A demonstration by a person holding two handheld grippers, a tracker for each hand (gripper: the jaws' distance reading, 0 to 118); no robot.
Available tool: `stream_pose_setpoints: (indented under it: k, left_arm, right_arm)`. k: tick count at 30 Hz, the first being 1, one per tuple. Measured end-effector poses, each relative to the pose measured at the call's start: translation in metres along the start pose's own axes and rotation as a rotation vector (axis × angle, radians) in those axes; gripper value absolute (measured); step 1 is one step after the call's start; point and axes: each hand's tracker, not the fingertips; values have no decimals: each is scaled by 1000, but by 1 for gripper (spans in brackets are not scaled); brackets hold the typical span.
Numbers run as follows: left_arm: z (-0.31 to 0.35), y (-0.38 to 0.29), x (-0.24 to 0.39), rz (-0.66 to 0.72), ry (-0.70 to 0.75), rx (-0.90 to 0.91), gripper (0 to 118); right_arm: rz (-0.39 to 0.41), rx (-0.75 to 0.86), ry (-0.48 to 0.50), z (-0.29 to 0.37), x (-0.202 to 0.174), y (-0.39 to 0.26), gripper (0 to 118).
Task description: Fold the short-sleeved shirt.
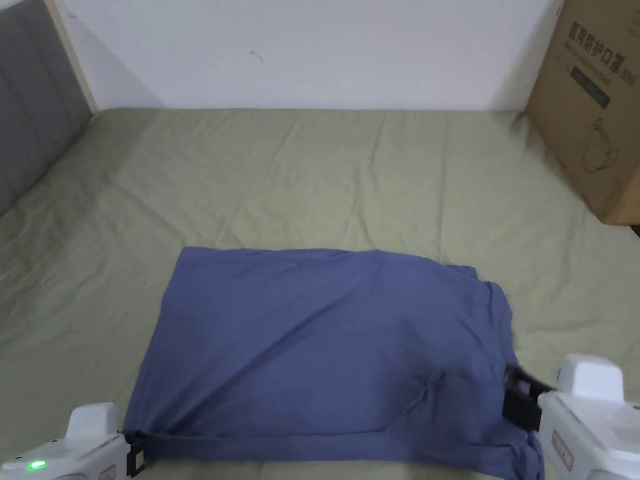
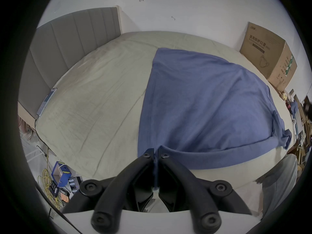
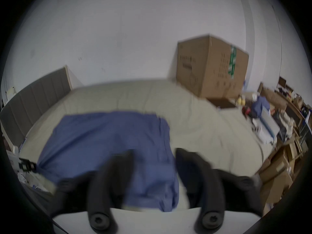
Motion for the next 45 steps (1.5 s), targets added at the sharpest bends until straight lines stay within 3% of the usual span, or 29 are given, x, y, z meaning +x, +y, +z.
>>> stream_pose_setpoints:
  k: [1,8,10,12,14,15,18,22,30,37,45]
  left_arm:
    - [3,2,0,-1,-3,6,1]
    - [3,7,-9,20,-8,35,1]
    - [3,8,-10,23,-9,31,1]
    - [1,7,-9,23,-5,32,1]
    - [1,7,-10,25,-3,34,1]
    - [1,8,-12,29,-4,33,1]
    - [11,11,-6,45,-4,43,1]
    - [16,24,-6,83,-24,78,0]
    - [3,98,2,83,-35,183,0]
    - [-44,157,27,21,-6,175,0]
    - [-124,172,40,-35,52,33,0]
  right_arm:
    - [-17,-59,-6,-11,5,-14,102]
    - [-6,-274,-22,-46,8,-61,101]
    - [-15,-291,-18,-57,11,-68,93]
    - [-18,-292,-5,-60,11,-69,72]
    - [-21,-290,27,-66,17,-71,21]
    - [-20,-278,42,-65,16,-71,2]
    - [6,-220,38,-57,17,-66,2]
    - [-25,-131,63,-44,24,-41,2]
    - [-23,-6,80,-41,11,33,2]
    - [6,-36,60,-106,8,74,2]
    - [31,-172,19,-186,-1,76,2]
